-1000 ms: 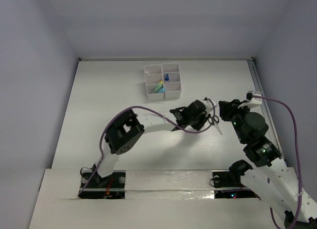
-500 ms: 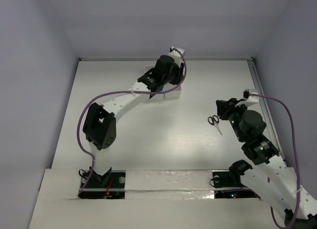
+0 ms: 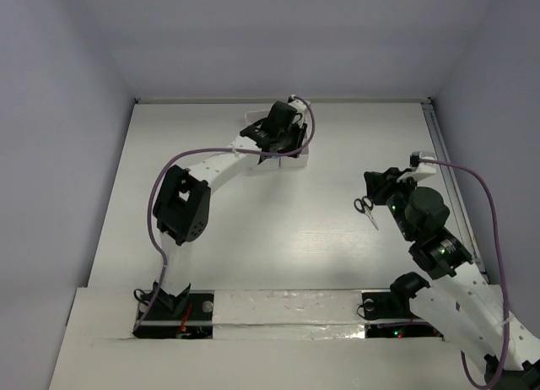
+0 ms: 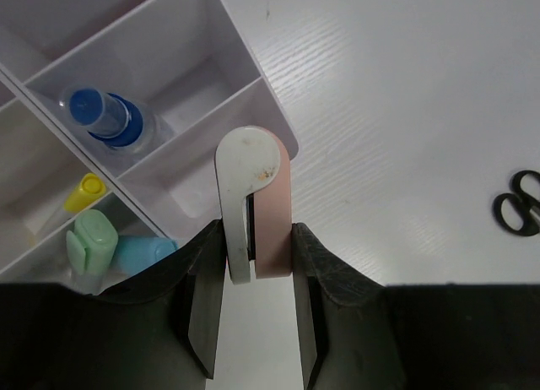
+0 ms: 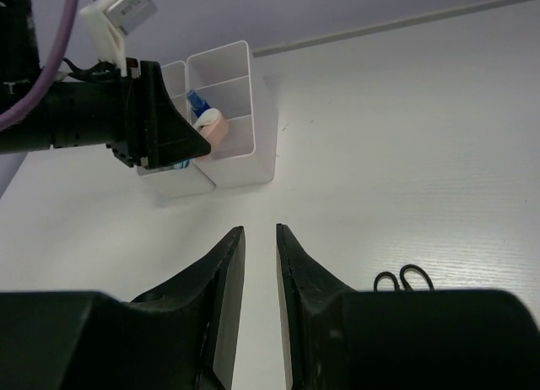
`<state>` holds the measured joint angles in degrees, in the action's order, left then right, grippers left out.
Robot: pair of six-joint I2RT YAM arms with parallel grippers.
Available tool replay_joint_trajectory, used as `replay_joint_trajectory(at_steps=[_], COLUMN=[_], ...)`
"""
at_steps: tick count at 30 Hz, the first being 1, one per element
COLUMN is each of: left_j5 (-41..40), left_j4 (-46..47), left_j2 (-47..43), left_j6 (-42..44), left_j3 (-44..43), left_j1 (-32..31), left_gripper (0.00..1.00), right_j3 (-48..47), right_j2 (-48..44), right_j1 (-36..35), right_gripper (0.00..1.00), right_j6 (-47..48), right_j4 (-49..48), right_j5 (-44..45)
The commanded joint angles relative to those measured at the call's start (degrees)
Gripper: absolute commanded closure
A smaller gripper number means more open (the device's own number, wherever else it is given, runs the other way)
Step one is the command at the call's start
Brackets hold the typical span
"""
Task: Sort the stationery into containers
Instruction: Place the stapler in the storage box.
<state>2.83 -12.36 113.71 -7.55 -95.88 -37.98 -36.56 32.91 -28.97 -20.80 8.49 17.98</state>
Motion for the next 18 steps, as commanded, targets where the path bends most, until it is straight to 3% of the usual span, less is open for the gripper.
replay_joint_trajectory(at_steps=[1, 12, 18], left_j5=[1.39, 1.91, 0.07], left_j4=[-3.62, -9.26, -10.49], left_j2=[1.51, 8.54, 9.69], left_j6=[1.49, 3.42, 3.68], left_j3=[-5.62, -13.54, -15.48], left_j1=[0.01, 0.54, 1.06], left_gripper=[1.00, 1.00, 0.92], right_j3=[0.26, -0.18, -0.18], right_j2=[0.14, 0.84, 1.20], right_j1=[-0.47, -0.47, -0.47], right_gripper=[0.73, 0.73, 0.72], right_j6=[0.32, 0.32, 0.32], right_j4=[-3.66, -3.13, -3.13], right_j5=[-0.57, -1.45, -1.63])
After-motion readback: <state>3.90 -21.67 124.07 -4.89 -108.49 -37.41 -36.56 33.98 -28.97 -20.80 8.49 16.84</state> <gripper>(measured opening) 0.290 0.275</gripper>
